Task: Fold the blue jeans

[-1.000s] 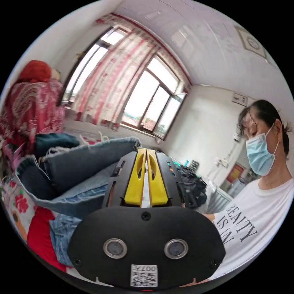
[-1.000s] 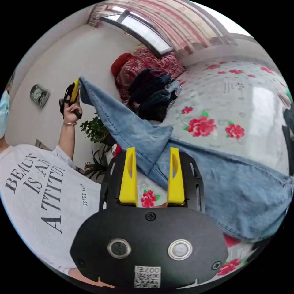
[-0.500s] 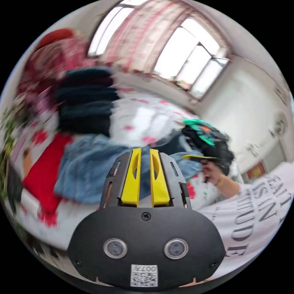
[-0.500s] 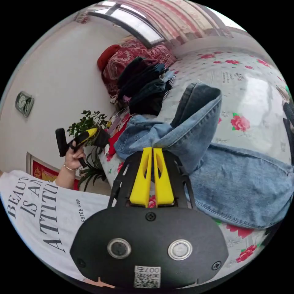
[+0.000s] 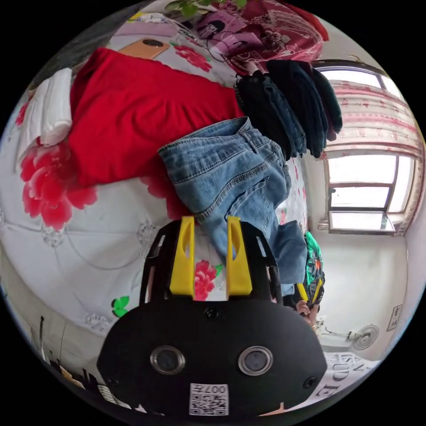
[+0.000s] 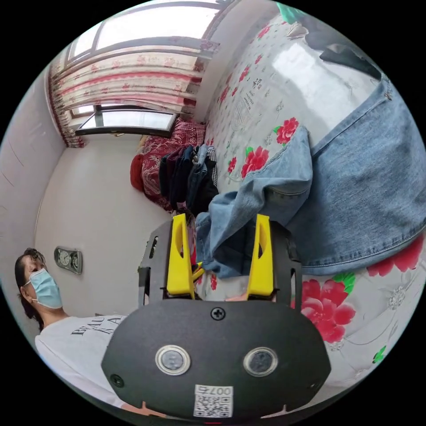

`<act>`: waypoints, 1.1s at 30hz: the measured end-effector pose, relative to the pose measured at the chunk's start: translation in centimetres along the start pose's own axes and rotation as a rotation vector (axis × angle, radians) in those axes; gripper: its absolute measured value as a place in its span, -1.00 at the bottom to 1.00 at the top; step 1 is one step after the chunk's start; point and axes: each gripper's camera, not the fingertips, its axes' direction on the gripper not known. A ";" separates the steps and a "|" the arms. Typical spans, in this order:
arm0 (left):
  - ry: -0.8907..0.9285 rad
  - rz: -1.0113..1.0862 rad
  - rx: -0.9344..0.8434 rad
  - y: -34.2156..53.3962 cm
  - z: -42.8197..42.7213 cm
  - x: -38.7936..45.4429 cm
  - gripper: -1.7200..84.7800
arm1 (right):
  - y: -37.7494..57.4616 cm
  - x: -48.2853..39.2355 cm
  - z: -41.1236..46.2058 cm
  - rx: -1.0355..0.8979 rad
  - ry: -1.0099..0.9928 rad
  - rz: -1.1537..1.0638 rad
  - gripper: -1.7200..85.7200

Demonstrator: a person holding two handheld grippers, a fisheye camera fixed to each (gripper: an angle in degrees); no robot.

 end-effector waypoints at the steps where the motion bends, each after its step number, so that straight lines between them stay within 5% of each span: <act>1: 0.000 -0.020 -0.007 -0.3 0.4 -0.2 -0.87 | -0.8 -0.1 0.3 0.000 0.007 -0.004 -0.69; 5: 0.183 0.041 -0.010 -0.9 -0.1 0.9 -0.97 | -3.4 -0.7 1.8 -0.058 0.040 0.027 -0.92; 8: 0.380 0.160 0.059 0.8 -4.5 2.3 -0.98 | -1.9 -5.1 -1.1 0.083 0.026 -0.160 -0.95; 15: 0.519 0.573 0.194 7.8 -17.4 7.4 -0.98 | 6.8 -12.2 -12.0 0.393 -0.024 -0.443 -0.97; 21: 0.292 0.701 0.154 9.9 -19.6 10.8 -0.98 | 10.4 -17.6 -14.4 0.494 0.025 -0.599 -0.97; 26: 0.187 0.567 -0.021 3.7 -11.4 11.5 -0.98 | 3.3 -15.8 -9.4 0.356 0.105 -0.437 -0.97; 33: 0.228 0.957 0.311 1.4 -17.1 26.9 -0.98 | 1.3 -25.1 -10.2 0.434 0.140 -0.714 -0.97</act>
